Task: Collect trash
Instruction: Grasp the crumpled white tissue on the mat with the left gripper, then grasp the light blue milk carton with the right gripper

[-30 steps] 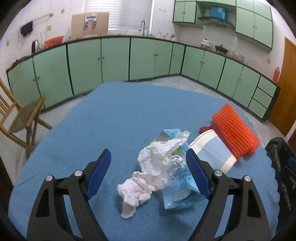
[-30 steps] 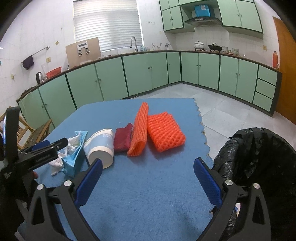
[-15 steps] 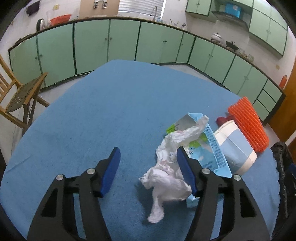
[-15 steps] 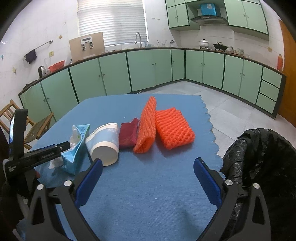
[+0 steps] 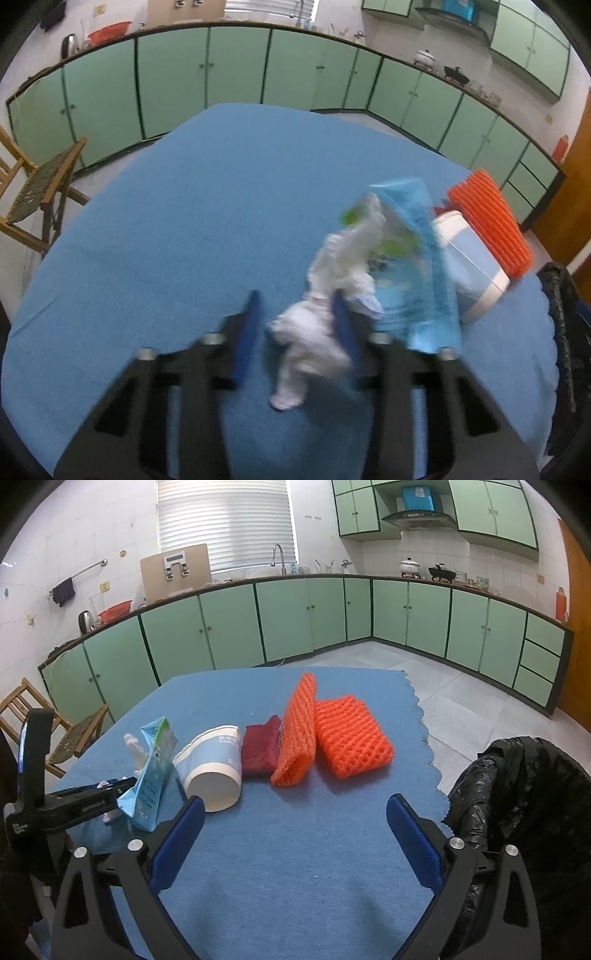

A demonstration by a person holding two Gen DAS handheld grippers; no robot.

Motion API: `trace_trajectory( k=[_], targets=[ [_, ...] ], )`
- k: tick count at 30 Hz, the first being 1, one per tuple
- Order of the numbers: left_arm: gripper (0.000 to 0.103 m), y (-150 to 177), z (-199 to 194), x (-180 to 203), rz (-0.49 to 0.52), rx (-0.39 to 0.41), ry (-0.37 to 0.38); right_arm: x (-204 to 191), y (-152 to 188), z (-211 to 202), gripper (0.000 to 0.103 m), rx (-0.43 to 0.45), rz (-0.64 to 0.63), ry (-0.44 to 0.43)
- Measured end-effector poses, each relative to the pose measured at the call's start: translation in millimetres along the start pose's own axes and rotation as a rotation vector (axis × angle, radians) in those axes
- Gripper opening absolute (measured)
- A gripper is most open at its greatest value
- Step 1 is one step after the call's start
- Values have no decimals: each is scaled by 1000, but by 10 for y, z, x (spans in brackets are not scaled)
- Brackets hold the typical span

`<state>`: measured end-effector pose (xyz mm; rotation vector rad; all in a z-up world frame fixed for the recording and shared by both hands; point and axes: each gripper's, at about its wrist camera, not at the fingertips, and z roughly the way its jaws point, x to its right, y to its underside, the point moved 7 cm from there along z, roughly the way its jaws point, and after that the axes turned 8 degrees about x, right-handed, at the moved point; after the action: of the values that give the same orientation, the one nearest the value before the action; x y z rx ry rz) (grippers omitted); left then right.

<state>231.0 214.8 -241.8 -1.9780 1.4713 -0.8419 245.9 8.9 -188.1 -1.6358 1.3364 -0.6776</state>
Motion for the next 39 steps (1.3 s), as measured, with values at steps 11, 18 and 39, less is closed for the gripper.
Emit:
trace_trajectory(
  k=[11,18,39],
  targets=[
    [11,0,-357,-134,-15,75,-11,-286,-34,45,96,6,-15,-60],
    [11,-41,-546,-495,15,76,-114,-709,-70,146,91,7,-17,-144],
    [54,162,-303,-613,5,-27,-30,-1260,209,542,55,-135,-66,-221]
  ],
)
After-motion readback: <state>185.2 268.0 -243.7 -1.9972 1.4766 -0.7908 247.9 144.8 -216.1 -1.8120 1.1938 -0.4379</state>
